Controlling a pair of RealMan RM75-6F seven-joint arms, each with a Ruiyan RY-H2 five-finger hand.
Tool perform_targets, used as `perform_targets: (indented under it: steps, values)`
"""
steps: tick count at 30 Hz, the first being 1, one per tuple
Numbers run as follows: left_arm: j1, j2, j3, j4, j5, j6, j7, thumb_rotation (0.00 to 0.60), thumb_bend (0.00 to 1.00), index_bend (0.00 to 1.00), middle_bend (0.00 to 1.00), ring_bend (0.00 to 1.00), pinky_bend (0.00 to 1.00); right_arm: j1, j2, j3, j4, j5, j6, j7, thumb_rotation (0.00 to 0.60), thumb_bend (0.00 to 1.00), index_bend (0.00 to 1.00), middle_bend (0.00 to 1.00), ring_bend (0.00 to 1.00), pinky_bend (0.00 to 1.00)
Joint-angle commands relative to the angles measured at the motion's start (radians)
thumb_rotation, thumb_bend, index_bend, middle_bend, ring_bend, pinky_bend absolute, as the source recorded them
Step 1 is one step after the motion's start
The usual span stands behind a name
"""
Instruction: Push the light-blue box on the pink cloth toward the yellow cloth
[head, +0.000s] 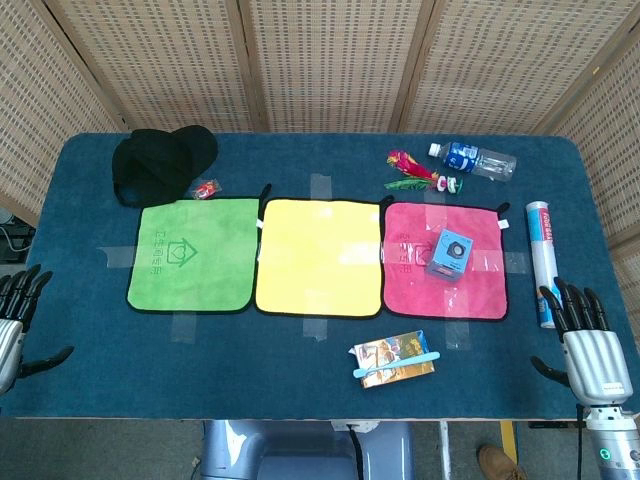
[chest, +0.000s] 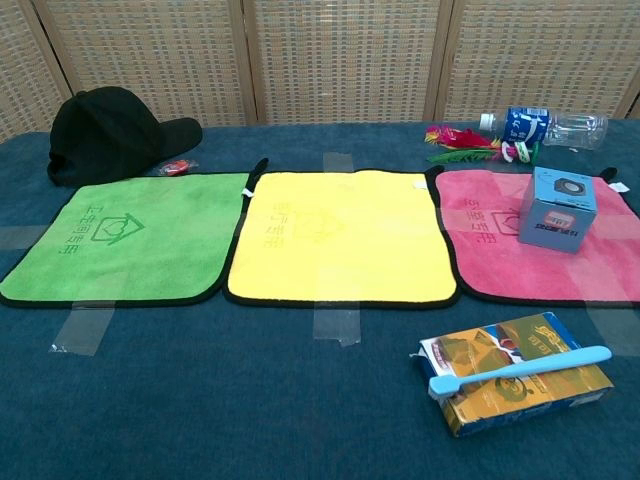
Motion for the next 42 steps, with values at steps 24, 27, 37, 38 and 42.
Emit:
perform_targets:
  steps: [24,27,37,38,42]
  values:
    - [-0.042,-0.053,-0.031,0.055,-0.044,-0.058,0.017,0.6,0.0,0.0,0.0,0.0,0.0,0.398,-0.038,0.157,0.115,0.389,-0.778,0.642,0.6,1.0,0.0,0.0,0.0,0.08]
    - [-0.045,-0.056,-0.03,0.057,-0.046,-0.064,0.018,0.6,0.0,0.0,0.0,0.0,0.0,0.424,-0.063,0.168,0.149,0.434,-0.82,0.635,0.6,1.0,0.0,0.0,0.0,0.08]
    - [-0.053,-0.052,-0.034,0.06,-0.067,-0.087,0.007,0.6,0.0,0.0,0.0,0.0,0.0,0.495,-0.142,0.208,0.231,0.609,-0.943,0.629,0.6,1.0,0.0,0.0,0.0,0.18]
    - [-0.054,-0.051,-0.035,0.06,-0.07,-0.09,0.005,0.6,0.0,0.0,0.0,0.0,0.0,0.499,-0.143,0.211,0.229,0.619,-0.949,0.627,0.6,1.0,0.0,0.0,0.0,0.19]
    - [-0.058,-0.049,-0.038,0.061,-0.078,-0.097,-0.001,0.6,0.0,0.0,0.0,0.0,0.0,0.513,-0.154,0.236,0.208,0.657,-0.973,0.642,0.6,1.0,0.0,0.0,0.01,0.23]
